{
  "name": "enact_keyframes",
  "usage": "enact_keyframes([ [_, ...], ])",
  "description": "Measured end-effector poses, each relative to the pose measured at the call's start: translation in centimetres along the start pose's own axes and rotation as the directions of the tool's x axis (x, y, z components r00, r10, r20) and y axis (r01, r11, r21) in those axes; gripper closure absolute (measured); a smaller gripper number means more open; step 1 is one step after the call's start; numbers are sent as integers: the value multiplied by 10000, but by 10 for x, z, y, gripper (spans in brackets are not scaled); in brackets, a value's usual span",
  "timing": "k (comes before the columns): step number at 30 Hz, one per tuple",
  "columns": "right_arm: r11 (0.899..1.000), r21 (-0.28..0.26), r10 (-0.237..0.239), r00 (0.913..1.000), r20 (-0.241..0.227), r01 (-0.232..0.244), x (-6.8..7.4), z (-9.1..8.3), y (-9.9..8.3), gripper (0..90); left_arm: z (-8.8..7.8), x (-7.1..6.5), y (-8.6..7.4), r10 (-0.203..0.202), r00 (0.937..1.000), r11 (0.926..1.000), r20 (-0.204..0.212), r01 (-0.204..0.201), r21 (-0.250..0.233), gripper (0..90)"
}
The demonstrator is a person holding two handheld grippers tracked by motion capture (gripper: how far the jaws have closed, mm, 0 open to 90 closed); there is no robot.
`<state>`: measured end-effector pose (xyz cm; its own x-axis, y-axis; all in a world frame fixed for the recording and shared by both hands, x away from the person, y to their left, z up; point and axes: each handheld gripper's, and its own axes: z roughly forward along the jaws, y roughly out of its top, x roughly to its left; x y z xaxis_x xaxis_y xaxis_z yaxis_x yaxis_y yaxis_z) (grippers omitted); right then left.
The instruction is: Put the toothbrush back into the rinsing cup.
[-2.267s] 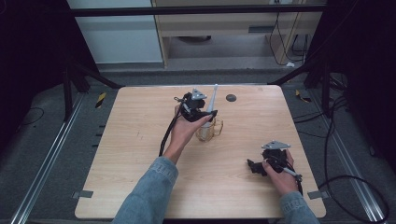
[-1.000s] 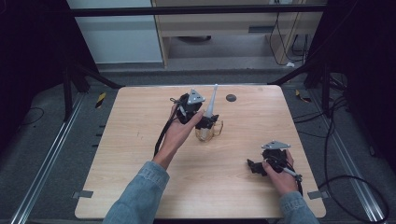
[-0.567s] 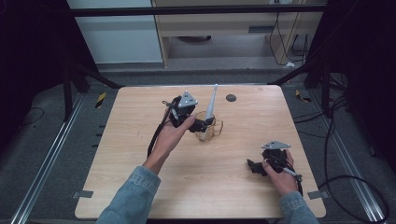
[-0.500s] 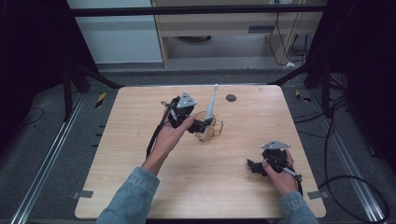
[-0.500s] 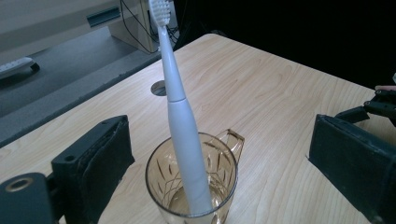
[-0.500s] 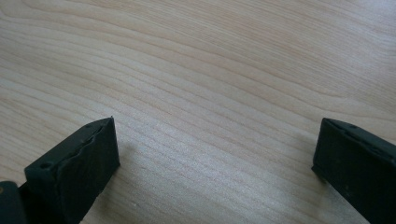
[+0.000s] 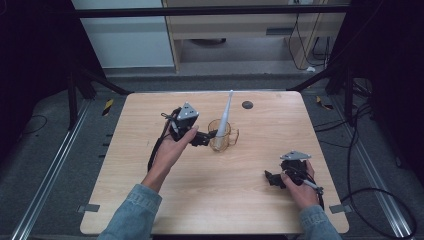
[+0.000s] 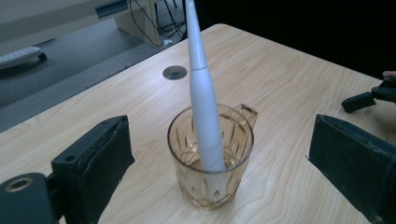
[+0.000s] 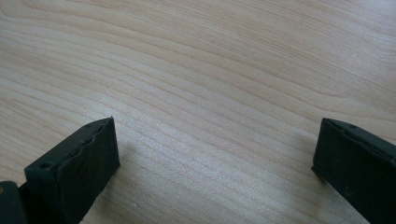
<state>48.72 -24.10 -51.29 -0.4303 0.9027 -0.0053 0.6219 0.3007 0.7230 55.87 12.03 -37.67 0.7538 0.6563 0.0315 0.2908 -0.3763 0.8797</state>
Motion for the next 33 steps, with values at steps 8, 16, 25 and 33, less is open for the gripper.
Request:
enact_keyframes([
  [8,10000,-2,3,10000,-2,-3,0,0,0,4,-10,9,-19,-327,9993,9993,-171,329,147,52],
  [16,10000,-3,5,10000,0,-5,0,0,0,4,-22,17,-41,-638,9973,9972,-358,651,356,55],
  [25,10000,-2,4,10000,3,-4,0,0,0,4,-36,21,-54,-910,9927,9932,-790,962,654,53],
  [33,10000,-4,9,10000,-2,-9,0,0,0,4,-40,28,-83,-818,9898,9815,-1162,1003,1630,50],
])
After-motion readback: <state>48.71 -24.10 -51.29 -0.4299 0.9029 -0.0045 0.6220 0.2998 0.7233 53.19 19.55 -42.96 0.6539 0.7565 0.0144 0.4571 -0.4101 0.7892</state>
